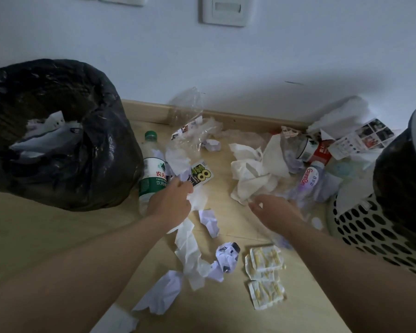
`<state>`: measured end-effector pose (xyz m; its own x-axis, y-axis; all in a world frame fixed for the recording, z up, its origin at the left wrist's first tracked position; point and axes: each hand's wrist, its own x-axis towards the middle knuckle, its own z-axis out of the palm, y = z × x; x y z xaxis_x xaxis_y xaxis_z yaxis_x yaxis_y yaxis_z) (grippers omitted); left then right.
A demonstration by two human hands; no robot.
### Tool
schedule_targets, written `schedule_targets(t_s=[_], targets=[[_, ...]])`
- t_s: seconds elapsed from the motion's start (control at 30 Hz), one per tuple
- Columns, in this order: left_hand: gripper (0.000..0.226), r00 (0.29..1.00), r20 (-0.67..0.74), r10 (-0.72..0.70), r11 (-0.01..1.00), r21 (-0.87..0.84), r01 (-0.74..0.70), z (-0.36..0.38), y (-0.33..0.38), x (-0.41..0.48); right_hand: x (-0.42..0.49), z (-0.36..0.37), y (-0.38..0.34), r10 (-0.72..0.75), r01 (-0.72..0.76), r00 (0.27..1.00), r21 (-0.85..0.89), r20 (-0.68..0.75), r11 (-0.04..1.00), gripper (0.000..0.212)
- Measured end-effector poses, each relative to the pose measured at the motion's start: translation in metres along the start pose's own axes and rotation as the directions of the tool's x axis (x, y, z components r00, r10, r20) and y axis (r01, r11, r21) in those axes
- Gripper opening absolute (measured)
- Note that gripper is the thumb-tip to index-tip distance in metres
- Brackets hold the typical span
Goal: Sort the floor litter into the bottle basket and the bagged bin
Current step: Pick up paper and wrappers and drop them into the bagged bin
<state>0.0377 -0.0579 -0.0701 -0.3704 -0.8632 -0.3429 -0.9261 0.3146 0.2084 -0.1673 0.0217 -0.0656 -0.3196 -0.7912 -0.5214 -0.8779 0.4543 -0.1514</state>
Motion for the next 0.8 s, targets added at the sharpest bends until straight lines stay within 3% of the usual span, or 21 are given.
schedule_targets(t_s=[0.13,0.2,0.27,0.37,0.5,0.57,0.67,0.73,0.8], targets=[[0.041,0.998,0.051,-0.037,0.999,0.009,0.036,0.011,0.004,0.009,0.003,0.014,0.016,0.164,-0.167,0.986,0.175,0.034,0.97,0.029],[0.045,0.993,0.105,-0.055,0.998,0.035,0.052,0.018,0.003,0.012,0.002,0.011,0.021,0.283,-0.248,0.956,0.311,-0.072,0.917,0.025],[0.044,0.99,0.138,-0.037,0.997,0.065,0.028,0.026,0.001,0.013,0.005,0.005,0.021,0.326,-0.225,0.915,0.369,-0.237,0.902,0.026],[0.035,0.982,0.18,0.054,0.998,-0.042,-0.047,0.033,0.0,0.01,0.017,-0.007,0.016,0.19,-0.075,0.909,0.302,-0.372,0.95,0.049],[0.032,0.978,0.177,0.109,0.985,-0.154,-0.082,0.033,0.002,0.008,0.039,0.003,0.001,-0.044,0.087,0.987,0.281,-0.154,0.956,0.072],[0.029,0.995,0.093,0.047,0.96,-0.28,-0.019,0.031,0.002,0.009,0.036,0.017,-0.008,-0.13,0.138,0.99,0.177,-0.058,0.974,0.07],[0.029,0.997,-0.016,-0.079,0.85,-0.523,0.059,0.024,0.005,0.014,0.019,0.032,-0.016,-0.248,0.249,0.968,0.012,-0.046,0.968,0.057],[0.031,0.995,0.056,-0.088,0.738,-0.667,0.103,0.019,0.011,0.016,0.011,0.039,-0.019,-0.319,0.319,0.946,-0.004,-0.051,0.948,0.044],[0.026,0.98,0.2,0.006,0.682,-0.718,0.142,0.017,0.018,0.01,0.009,0.042,-0.02,-0.342,0.348,0.936,0.061,-0.087,0.935,0.034]])
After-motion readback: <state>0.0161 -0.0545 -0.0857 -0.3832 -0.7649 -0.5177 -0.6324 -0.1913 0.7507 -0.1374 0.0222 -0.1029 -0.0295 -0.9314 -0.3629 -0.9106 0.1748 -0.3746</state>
